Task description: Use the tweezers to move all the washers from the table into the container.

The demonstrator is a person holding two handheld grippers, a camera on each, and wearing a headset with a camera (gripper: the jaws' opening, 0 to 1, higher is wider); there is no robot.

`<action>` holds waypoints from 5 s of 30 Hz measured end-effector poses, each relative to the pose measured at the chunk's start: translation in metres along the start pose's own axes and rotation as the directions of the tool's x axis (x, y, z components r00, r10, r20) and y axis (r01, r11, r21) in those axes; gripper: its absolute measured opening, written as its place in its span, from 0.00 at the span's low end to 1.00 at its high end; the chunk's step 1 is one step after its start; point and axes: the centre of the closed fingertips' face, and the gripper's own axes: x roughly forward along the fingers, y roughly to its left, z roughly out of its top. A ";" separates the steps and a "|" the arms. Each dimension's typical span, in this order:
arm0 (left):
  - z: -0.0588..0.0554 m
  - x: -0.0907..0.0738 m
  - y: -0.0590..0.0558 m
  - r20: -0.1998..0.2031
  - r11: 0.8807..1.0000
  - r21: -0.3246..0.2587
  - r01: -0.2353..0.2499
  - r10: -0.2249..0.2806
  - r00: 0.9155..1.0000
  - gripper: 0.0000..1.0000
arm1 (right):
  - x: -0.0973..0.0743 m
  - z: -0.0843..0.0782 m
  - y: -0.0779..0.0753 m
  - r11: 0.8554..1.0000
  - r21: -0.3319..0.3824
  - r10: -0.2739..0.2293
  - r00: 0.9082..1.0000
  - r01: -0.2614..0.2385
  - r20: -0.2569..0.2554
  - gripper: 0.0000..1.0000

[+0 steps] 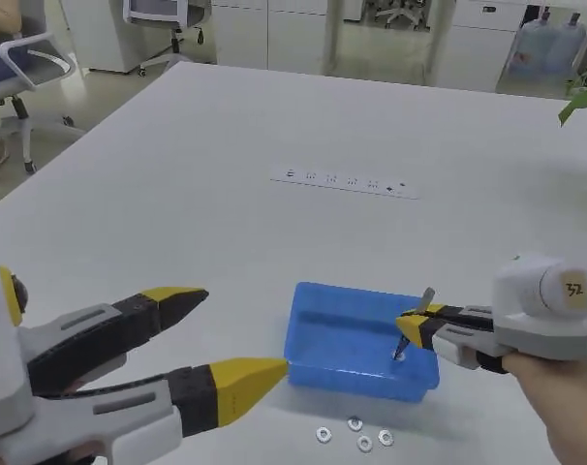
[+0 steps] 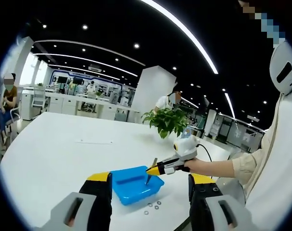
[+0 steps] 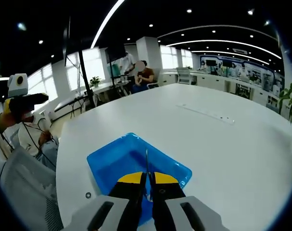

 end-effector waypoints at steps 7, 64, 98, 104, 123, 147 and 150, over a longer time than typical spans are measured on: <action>0.002 -0.005 0.017 -0.007 0.989 0.097 -0.108 0.110 0.994 0.71 | -0.001 -0.001 -0.005 1.000 0.002 -0.008 1.000 0.008 0.017 0.03; -0.019 -0.006 0.039 -0.097 0.960 0.183 -0.212 0.233 0.968 0.99 | -0.031 -0.050 0.102 0.947 -0.225 0.220 0.973 -0.230 -0.067 0.03; -0.015 -0.011 0.037 -0.079 0.959 0.186 -0.213 0.231 0.970 0.97 | -0.014 0.051 0.030 0.994 0.023 0.101 0.987 -0.104 0.126 0.02; -0.014 -0.016 0.041 -0.074 0.956 0.182 -0.231 0.248 0.966 0.97 | 0.005 0.027 0.013 0.995 0.066 0.077 0.996 -0.079 0.035 0.02; -0.016 -0.018 0.044 -0.079 0.955 0.177 -0.239 0.256 0.963 0.96 | 0.017 0.003 0.011 0.995 0.076 0.072 0.997 -0.071 -0.009 0.03; -0.019 -0.013 0.042 -0.089 0.962 0.169 -0.215 0.232 0.969 0.95 | -0.033 0.014 0.083 0.958 0.165 0.207 0.965 -0.234 0.161 0.03; -0.019 -0.011 0.040 -0.090 0.963 0.170 -0.207 0.225 0.970 0.95 | -0.026 -0.010 0.087 0.962 0.154 0.212 0.973 -0.225 0.095 0.03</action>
